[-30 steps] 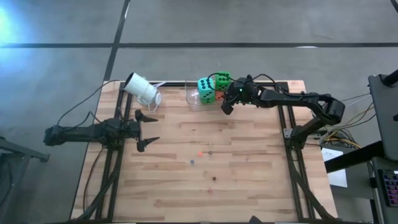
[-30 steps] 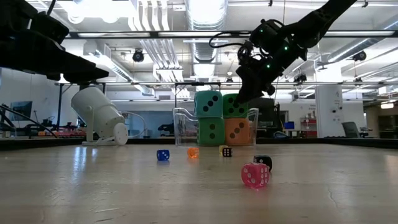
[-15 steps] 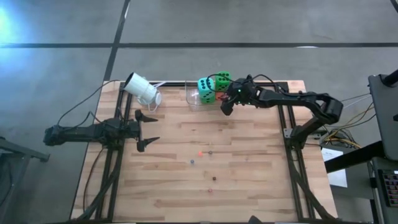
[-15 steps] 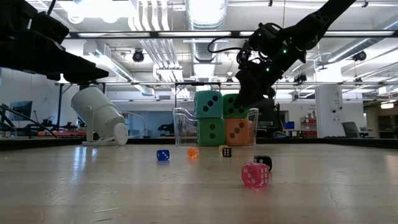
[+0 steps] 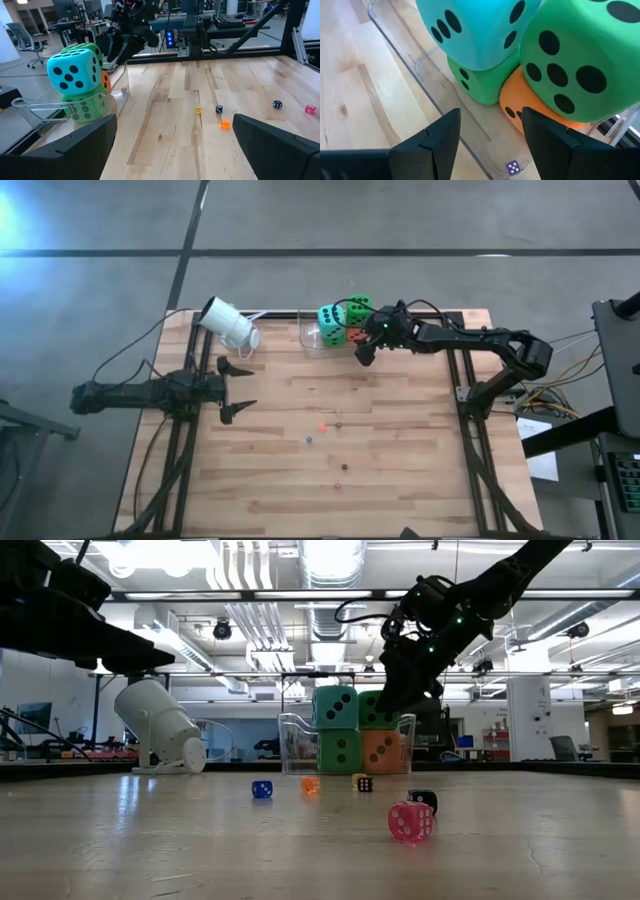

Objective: Pick & Place Dice
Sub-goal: Put the small yellow dice into the transparent bin, then put the top small black dice into the transparent bin

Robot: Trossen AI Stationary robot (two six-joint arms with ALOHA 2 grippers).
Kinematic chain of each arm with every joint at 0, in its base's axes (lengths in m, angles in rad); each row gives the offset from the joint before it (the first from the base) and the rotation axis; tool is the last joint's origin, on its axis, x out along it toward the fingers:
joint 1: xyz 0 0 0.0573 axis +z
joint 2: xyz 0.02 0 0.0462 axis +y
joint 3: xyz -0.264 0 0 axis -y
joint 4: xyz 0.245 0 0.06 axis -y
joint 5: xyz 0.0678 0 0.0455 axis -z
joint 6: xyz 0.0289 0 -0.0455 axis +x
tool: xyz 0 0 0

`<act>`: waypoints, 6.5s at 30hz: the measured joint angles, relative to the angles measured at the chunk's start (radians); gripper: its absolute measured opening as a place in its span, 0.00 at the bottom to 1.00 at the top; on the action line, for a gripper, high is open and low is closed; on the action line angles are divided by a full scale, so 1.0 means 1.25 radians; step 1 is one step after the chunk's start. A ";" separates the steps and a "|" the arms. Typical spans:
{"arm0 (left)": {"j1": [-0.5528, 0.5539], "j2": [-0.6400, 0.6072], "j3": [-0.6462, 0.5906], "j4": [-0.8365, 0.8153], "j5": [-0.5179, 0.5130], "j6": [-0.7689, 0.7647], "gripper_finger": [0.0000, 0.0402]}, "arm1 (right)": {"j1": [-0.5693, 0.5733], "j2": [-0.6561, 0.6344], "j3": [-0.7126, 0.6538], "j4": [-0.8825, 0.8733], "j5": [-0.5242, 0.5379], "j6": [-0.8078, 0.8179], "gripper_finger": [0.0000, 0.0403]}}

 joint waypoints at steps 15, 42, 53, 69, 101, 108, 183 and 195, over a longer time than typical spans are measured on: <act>0.000 0.000 0.000 0.000 0.000 0.000 1.00 | 0.057 -0.114 0.000 -0.160 -0.154 -0.046 0.46; 0.000 0.000 0.000 0.000 0.000 0.000 1.00 | 0.346 0.101 -0.009 0.020 -0.147 -0.241 0.44; 0.000 0.000 0.000 0.000 0.000 0.000 1.00 | 0.343 0.198 -0.009 0.098 -0.156 -0.239 0.44; 0.000 0.000 0.000 0.000 0.000 0.000 1.00 | 0.354 0.225 -0.009 0.116 -0.183 -0.231 0.44; 0.000 0.000 0.000 0.000 0.000 0.000 1.00 | 0.355 0.268 -0.008 0.138 -0.168 -0.261 0.11; 0.000 0.000 0.000 0.000 0.000 0.000 1.00 | 0.355 0.262 -0.009 0.132 -0.164 -0.261 0.14; 0.000 0.000 0.000 0.000 0.000 0.000 1.00 | 0.002 -0.029 -0.009 -0.053 -0.020 -0.131 0.47; 0.000 0.000 0.000 0.000 0.000 0.000 1.00 | 0.023 -0.039 0.046 -0.117 -0.063 -0.151 0.46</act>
